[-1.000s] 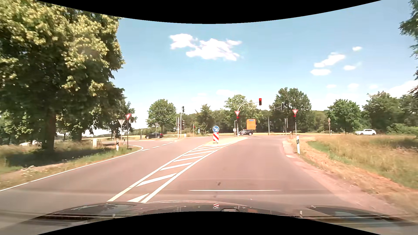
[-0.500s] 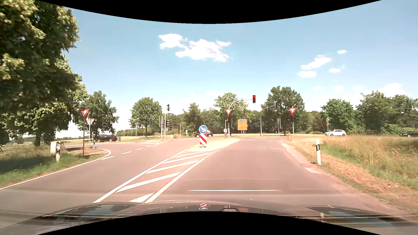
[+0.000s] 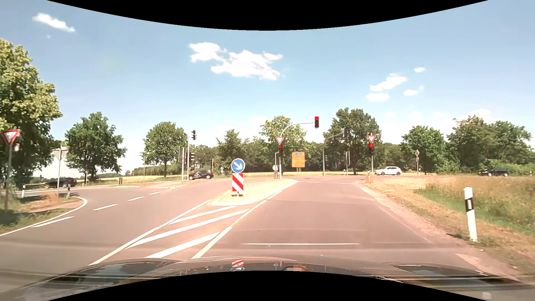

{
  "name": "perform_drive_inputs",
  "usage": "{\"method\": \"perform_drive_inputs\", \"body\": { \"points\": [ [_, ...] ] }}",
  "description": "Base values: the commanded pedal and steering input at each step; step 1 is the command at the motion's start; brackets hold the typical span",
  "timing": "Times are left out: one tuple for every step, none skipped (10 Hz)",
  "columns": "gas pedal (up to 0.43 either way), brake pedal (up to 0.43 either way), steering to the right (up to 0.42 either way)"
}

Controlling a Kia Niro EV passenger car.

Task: Follow the waypoints while adhering to traffic rules and regulations

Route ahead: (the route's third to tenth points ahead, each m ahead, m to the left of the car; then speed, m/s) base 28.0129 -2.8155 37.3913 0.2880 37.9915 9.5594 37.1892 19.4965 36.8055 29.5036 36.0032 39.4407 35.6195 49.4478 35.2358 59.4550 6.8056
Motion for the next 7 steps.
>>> {"method": "perform_drive_inputs", "body": {
  "points": [
    [0.020, 0.000, 0.069],
    [0.000, 0.000, 0.069],
    [0.000, 0.000, 0.069],
    [0.000, 0.000, 0.069],
    [0.000, 0.000, 0.070],
    [0.000, 0.000, 0.070],
    [0.000, 0.000, 0.070]
  ]
}}
